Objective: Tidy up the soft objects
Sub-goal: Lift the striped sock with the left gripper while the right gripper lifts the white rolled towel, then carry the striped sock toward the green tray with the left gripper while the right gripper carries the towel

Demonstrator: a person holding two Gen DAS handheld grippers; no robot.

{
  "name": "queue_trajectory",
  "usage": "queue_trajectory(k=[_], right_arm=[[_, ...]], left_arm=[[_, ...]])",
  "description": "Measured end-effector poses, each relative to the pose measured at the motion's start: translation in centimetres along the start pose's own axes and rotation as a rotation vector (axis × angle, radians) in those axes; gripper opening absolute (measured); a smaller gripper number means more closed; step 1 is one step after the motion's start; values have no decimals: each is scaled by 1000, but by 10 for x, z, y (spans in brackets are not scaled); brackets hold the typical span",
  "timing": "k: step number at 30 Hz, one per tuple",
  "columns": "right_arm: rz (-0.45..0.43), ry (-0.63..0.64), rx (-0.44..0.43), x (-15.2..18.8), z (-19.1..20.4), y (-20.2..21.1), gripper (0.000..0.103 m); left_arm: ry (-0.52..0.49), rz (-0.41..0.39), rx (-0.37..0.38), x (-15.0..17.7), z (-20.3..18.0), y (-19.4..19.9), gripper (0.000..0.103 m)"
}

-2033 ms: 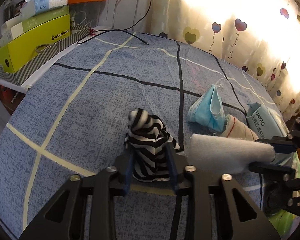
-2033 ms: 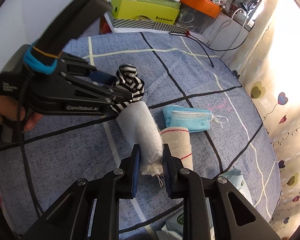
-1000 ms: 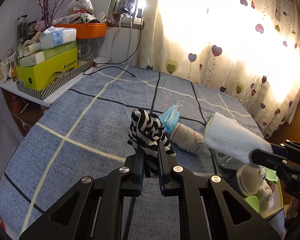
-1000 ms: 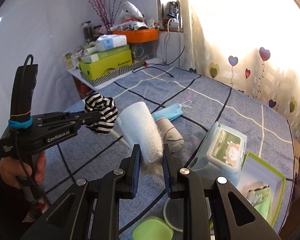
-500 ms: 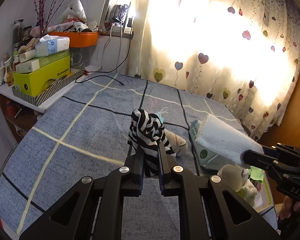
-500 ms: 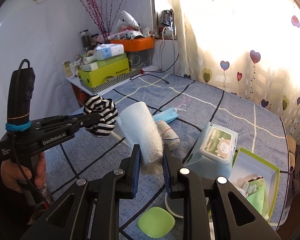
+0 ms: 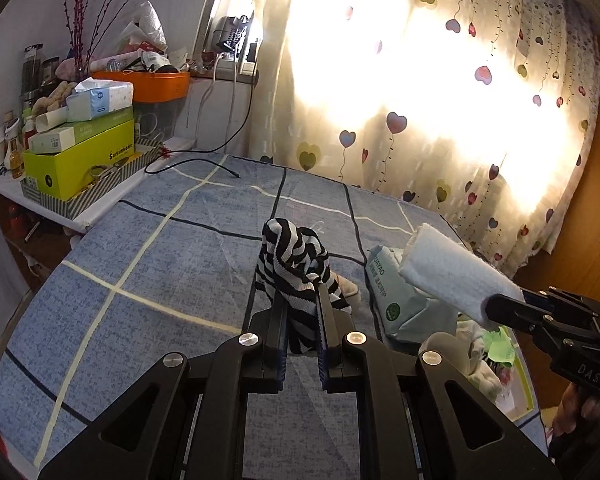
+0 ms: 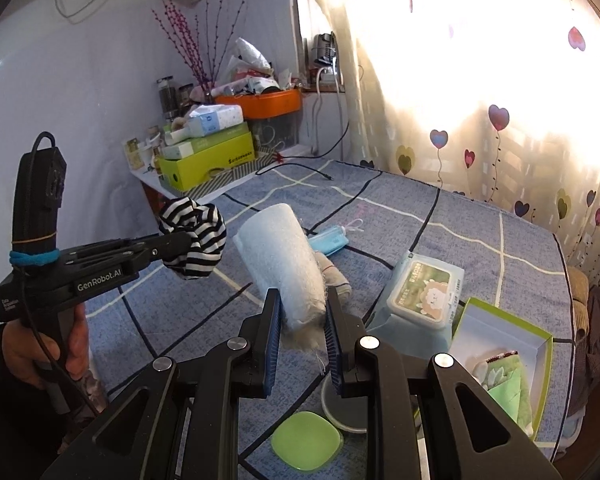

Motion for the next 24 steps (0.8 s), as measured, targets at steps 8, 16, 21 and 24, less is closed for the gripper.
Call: queue_trajectory(k=[8,16,21,24], right_arm=[[-23,-51,34,6,-23,17,19],[-51,-95,93,13,-49,41,19],[-65,-129,140,18,-71,56,19],[-72,-147,166,21,-83,63,19]], left_arm=[[-47,21,37,1,-33,-7,12],[-98,37,105,0,-74,-16,12],[-133,47,152,1,-100,-24,12],[-150,54,183,0,-115,-29,12]])
Point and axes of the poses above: each gripper's, at about its wrist camera, not at the fingertips, and y roughly against the way its jaws point, z to its left, x to its underside, the point moved 2 cm from there along -y, roughly the way its jaws point, and after that the axes turned 12 degrees about -z, right-handed, at the moved point
